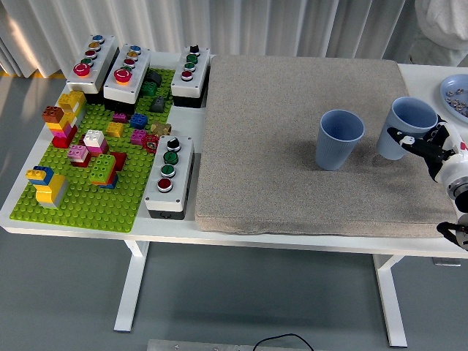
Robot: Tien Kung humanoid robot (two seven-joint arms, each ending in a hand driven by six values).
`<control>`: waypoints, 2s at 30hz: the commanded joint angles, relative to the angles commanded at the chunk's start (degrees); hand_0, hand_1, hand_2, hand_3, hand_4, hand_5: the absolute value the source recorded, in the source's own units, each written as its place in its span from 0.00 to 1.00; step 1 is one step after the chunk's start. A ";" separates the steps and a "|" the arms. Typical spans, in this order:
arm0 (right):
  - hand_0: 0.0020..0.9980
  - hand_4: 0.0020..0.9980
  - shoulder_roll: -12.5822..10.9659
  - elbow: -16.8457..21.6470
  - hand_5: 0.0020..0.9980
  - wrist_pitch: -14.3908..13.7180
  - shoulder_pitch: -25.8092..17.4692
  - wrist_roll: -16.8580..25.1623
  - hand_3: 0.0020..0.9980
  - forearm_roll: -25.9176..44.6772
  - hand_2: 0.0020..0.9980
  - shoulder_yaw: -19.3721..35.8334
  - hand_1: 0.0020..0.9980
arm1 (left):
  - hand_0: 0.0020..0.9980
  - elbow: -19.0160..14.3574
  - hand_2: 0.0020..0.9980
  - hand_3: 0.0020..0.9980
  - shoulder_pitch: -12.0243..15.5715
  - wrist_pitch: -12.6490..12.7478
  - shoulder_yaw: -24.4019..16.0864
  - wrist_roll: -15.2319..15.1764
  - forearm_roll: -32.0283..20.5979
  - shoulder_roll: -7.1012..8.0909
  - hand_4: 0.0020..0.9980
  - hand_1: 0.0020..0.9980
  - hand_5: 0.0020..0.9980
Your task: Pick cup pour cup place
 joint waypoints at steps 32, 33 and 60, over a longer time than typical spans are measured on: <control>0.79 0.54 0.76 -3.43 0.00 -0.88 -0.70 4.16 0.52 -4.14 0.51 -2.58 0.63 | 0.73 -0.04 0.82 0.69 0.09 -0.02 -0.19 0.11 0.44 0.01 0.50 0.78 0.96; 0.79 0.54 0.72 -3.31 0.00 0.39 -0.78 3.50 0.52 -4.66 0.51 -2.15 0.63 | 0.73 -0.04 0.82 0.69 0.14 -0.04 -0.20 0.10 0.47 0.02 0.50 0.78 0.96; 0.88 0.80 0.15 -3.21 0.20 6.44 -0.41 0.72 0.88 -7.00 0.87 -0.33 0.83 | 0.73 0.09 0.82 0.69 0.05 -0.07 -0.31 -0.03 0.37 0.01 0.50 0.78 0.96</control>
